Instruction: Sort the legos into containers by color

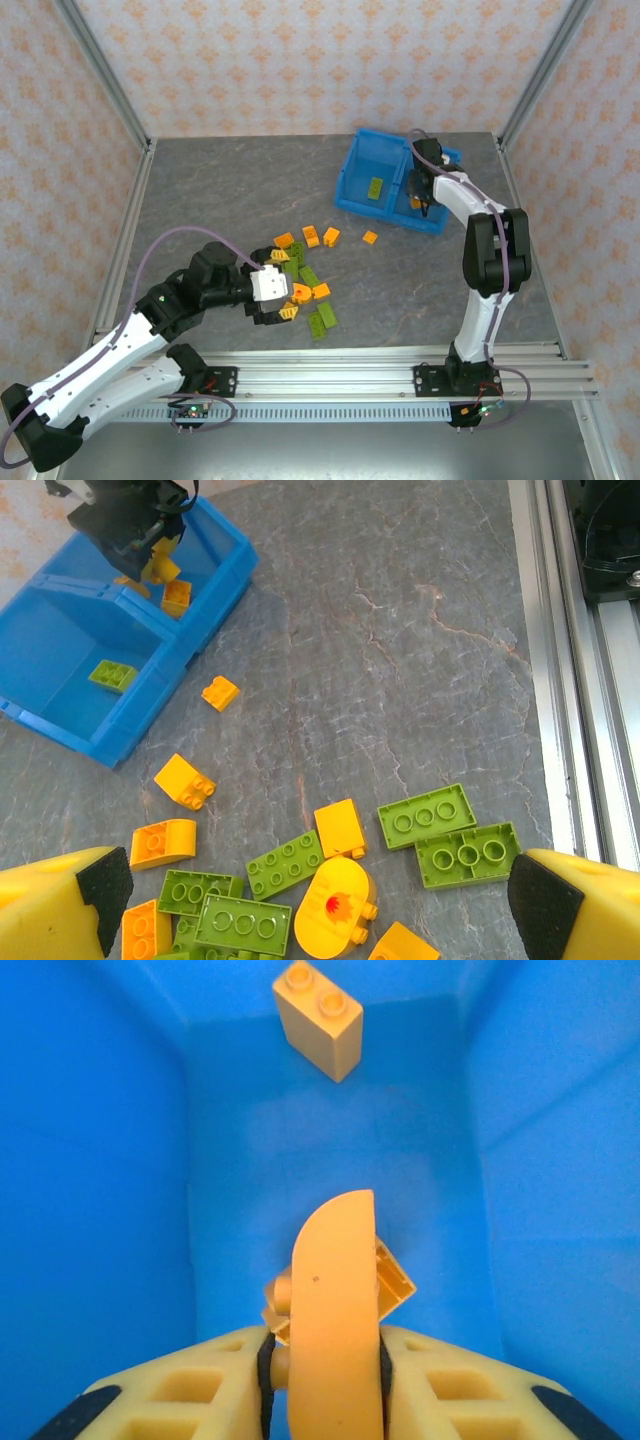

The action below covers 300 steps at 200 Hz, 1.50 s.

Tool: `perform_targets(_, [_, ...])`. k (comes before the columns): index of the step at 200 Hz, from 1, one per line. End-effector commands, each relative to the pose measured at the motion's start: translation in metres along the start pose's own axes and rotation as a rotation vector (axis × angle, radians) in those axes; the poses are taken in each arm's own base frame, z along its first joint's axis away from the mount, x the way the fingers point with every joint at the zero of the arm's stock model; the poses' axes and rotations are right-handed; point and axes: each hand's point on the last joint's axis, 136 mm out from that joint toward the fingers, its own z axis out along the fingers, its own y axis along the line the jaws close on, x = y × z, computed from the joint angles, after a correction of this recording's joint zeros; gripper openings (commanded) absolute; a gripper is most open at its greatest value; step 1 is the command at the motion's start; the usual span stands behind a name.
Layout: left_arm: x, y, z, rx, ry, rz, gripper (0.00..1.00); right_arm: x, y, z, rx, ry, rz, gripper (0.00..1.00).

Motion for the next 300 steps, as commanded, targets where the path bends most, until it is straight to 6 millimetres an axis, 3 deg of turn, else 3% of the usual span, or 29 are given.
perform_targets(1, [0.004, 0.002, 0.001, -0.013, 0.012, 0.014, 1.00, -0.020, 0.001, -0.024, -0.014, -0.056, 0.000, 0.51])
perform_targets(25, [0.005, 0.003, 0.003, -0.012, 0.018, 0.013, 1.00, -0.014, 0.001, -0.041, -0.052, -0.059, 0.008, 0.52])
perform_targets(48, [0.007, 0.005, 0.005, -0.013, 0.024, 0.007, 1.00, 0.006, 0.000, -0.067, -0.080, -0.065, 0.022, 0.52])
perform_targets(66, [0.009, 0.006, 0.006, -0.013, 0.032, 0.002, 1.00, 0.036, 0.001, -0.096, -0.100, -0.081, 0.029, 0.52])
perform_targets(83, [0.010, 0.008, 0.008, -0.012, 0.035, -0.002, 1.00, 0.071, 0.017, -0.124, -0.160, -0.095, 0.008, 0.57])
perform_targets(103, [0.010, 0.008, 0.009, 0.002, 0.033, -0.011, 1.00, 0.109, 0.037, -0.135, -0.217, -0.051, -0.026, 0.62])
perform_targets(117, [0.008, 0.008, 0.011, 0.016, 0.029, -0.018, 1.00, 0.128, 0.046, -0.128, -0.220, 0.017, -0.009, 0.63])
perform_targets(150, [0.009, 0.006, 0.011, 0.035, 0.039, -0.030, 1.00, 0.140, 0.061, -0.098, -0.113, 0.009, 0.049, 0.66])
perform_targets(192, [0.012, 0.005, 0.008, 0.019, 0.043, -0.026, 1.00, 0.139, 0.074, -0.052, 0.011, 0.008, 0.019, 0.67])
perform_targets(221, [0.009, 0.004, 0.006, 0.025, 0.035, -0.023, 1.00, 0.137, 0.087, -0.034, 0.023, 0.007, -0.006, 0.67])
perform_targets(241, [0.010, 0.003, 0.006, 0.033, 0.037, -0.021, 1.00, 0.146, 0.089, -0.019, 0.034, 0.038, -0.001, 0.65])
perform_targets(271, [0.008, 0.002, 0.003, 0.032, 0.027, -0.013, 1.00, 0.163, 0.089, -0.005, 0.031, 0.091, 0.001, 0.59])
perform_targets(300, [0.008, 0.001, 0.003, 0.034, 0.024, -0.008, 1.00, 0.171, 0.082, -0.005, 0.046, 0.111, 0.005, 0.51])
